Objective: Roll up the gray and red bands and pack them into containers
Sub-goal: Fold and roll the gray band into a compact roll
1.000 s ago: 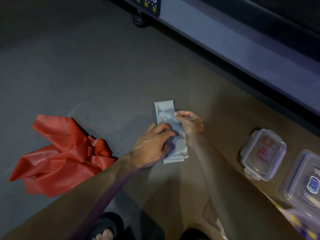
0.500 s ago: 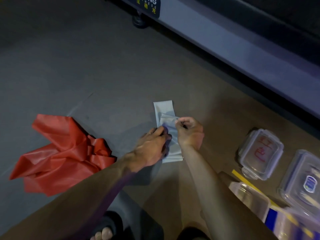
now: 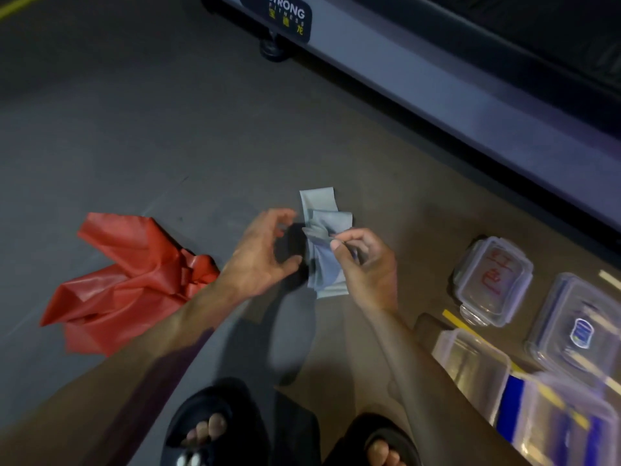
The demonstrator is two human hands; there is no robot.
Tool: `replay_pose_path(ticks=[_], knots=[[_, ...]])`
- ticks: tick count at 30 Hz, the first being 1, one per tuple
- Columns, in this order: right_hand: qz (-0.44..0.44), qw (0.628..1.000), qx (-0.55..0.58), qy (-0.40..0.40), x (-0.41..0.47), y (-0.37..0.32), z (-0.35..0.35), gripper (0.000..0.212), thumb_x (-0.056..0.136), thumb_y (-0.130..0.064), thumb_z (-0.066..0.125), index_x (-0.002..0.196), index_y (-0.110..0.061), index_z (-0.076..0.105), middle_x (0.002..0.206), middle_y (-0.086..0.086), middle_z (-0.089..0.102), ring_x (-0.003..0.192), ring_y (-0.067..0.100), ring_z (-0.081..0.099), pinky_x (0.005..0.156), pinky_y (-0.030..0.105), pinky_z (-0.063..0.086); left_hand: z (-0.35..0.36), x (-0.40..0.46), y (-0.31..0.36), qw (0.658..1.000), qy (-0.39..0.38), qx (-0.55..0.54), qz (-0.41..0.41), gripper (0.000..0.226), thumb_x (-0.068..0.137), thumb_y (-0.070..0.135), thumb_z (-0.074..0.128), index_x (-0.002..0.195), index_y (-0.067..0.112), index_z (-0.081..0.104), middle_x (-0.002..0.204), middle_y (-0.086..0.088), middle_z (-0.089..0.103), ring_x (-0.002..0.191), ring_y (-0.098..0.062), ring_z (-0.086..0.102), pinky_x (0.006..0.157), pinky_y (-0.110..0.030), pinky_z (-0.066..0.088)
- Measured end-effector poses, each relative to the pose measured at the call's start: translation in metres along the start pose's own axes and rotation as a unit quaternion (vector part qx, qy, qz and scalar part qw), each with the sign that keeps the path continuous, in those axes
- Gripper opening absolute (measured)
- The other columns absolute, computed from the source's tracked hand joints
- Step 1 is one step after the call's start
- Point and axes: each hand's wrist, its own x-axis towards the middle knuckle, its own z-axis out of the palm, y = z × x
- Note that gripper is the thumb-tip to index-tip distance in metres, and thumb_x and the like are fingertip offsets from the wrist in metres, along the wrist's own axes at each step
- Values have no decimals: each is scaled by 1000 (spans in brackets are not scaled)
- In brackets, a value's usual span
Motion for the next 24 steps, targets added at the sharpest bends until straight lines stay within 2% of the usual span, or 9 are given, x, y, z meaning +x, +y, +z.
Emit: replay_pose_path(ticks=[3, 5, 7, 9, 12, 16, 19, 22, 24], knots=[[-22, 1000, -4, -9, -14, -9, -4, 16, 90, -9, 75, 85, -23, 69, 87, -10, 76, 85, 3, 71, 75, 14, 47, -14, -3, 14, 995, -56, 61, 54, 108, 73, 35, 90, 157, 38, 22, 151, 1, 43, 136, -15, 40, 112, -32, 34], [-33, 999, 18, -15, -25, -18, -7, 16, 91, -6, 74, 86, -21, 69, 86, -7, 76, 84, 5, 71, 77, 15, 48, -20, -5, 28, 989, -94, 84, 76, 109, 74, 38, 90, 159, 38, 21, 153, 5, 44, 137, -14, 37, 115, -30, 29], [-40, 998, 41, -18, -33, -24, -10, 12, 91, -4, 74, 89, -14, 69, 85, -6, 75, 83, 7, 71, 77, 18, 50, -23, -7, 40, 983, -116, 100, 103, 88, 78, 35, 88, 152, 36, 40, 138, 13, 57, 126, -6, 47, 110, -26, 37], [-43, 997, 63, -12, -40, -27, -14, 7, 91, -6, 74, 91, -11, 69, 86, -1, 75, 83, 11, 70, 77, 25, 52, -28, -11, 49, 979, -97, 115, 135, 51, 82, 29, 85, 129, 29, 65, 114, 21, 67, 105, 4, 57, 98, -24, 46], [-40, 995, 87, -2, -52, -35, -20, 6, 91, -14, 75, 91, -16, 70, 83, 3, 75, 75, 12, 67, 69, 30, 49, -40, -24, 62, 984, -63, 79, 143, 14, 88, 22, 80, 101, 22, 77, 93, 16, 75, 88, 4, 65, 83, -14, 47], [-25, 992, 123, -19, -70, -62, -34, 6, 92, -5, 74, 91, -9, 70, 85, 4, 75, 78, 10, 68, 73, 23, 50, -61, -42, 91, 987, -60, 66, 131, 3, 88, 24, 80, 92, 24, 79, 84, 13, 76, 81, 0, 69, 76, -11, 47], [-7, 991, 131, -39, -81, -97, -52, 6, 91, -1, 74, 92, 2, 69, 80, 5, 74, 76, 8, 66, 74, 18, 49, -82, -53, 123, 986, -78, 64, 131, 4, 88, 25, 80, 90, 29, 78, 81, 19, 75, 79, 5, 68, 72, -7, 43], [11, 988, 140, -58, -93, -145, -74, 6, 89, 2, 73, 88, -3, 71, 75, -3, 74, 68, 1, 64, 67, 12, 47, -108, -66, 164, 983, -101, 49, 144, 10, 88, 25, 80, 91, 35, 78, 81, 22, 75, 77, 7, 67, 72, -13, 47], [16, 989, 139, -58, -102, -180, -88, 13, 87, 2, 74, 83, -10, 72, 71, -5, 72, 63, -1, 62, 63, 11, 45, -126, -74, 191, 981, -117, 20, 152, 7, 89, 25, 79, 95, 28, 79, 86, 20, 76, 81, 6, 67, 77, -21, 52]])
